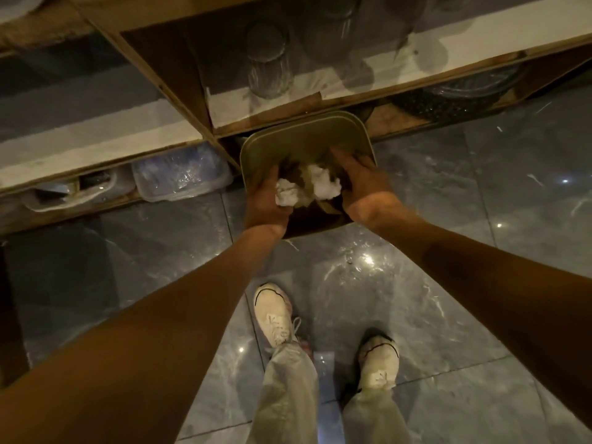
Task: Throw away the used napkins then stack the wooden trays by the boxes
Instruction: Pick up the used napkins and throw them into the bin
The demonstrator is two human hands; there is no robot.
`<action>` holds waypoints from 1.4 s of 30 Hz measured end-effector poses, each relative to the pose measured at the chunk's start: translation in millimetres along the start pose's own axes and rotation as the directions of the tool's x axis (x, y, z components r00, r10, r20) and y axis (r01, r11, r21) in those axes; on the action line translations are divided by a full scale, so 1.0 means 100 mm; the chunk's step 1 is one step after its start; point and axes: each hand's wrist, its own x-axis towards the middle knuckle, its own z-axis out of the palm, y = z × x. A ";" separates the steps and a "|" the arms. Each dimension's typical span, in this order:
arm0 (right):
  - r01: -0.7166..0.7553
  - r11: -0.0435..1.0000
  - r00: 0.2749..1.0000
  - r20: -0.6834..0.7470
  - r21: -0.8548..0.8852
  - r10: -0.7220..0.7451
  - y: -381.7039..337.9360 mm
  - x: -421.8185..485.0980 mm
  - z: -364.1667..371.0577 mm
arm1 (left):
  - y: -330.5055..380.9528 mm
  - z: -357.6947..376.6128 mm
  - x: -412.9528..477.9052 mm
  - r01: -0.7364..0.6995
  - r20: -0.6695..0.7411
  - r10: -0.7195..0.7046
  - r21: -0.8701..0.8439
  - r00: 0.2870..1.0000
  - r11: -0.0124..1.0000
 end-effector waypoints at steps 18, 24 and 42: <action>0.150 0.987 0.984 -0.094 -0.052 -0.154 -0.58 -2.83 -2.21 | 1.67 -1.97 -2.67 0.048 0.002 -0.049 0.105 0.999 0.993; 0.254 0.966 0.962 -0.095 -0.042 -0.257 -1.12 -4.12 -3.02 | 2.32 -2.76 -4.22 -0.055 -0.132 0.083 0.205 0.988 0.977; 0.579 0.798 0.700 -0.401 -0.167 -0.591 -3.04 -4.47 -5.50 | 3.99 -5.08 -4.61 -0.320 -0.343 0.484 0.435 0.805 0.842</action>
